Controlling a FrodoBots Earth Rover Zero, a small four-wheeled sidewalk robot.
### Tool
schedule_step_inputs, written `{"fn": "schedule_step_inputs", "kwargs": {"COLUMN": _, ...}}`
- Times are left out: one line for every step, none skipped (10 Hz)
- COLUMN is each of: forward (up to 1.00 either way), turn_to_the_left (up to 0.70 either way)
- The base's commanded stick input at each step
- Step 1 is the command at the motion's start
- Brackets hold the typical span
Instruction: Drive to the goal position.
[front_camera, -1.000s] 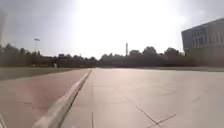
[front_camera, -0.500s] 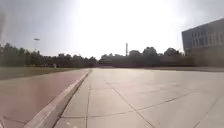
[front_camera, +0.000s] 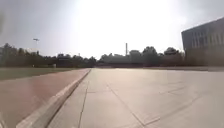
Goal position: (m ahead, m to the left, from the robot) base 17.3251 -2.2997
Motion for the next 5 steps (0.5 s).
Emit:
{"fn": "schedule_step_inputs", "kwargs": {"forward": 0.7, "turn_to_the_left": 0.0}}
{"fn": "schedule_step_inputs", "kwargs": {"forward": 0.7, "turn_to_the_left": 0.0}}
{"fn": "schedule_step_inputs", "kwargs": {"forward": 0.7, "turn_to_the_left": 0.0}}
{"fn": "schedule_step_inputs", "kwargs": {"forward": 0.7, "turn_to_the_left": 0.0}}
{"fn": "schedule_step_inputs", "kwargs": {"forward": 0.7, "turn_to_the_left": 0.0}}
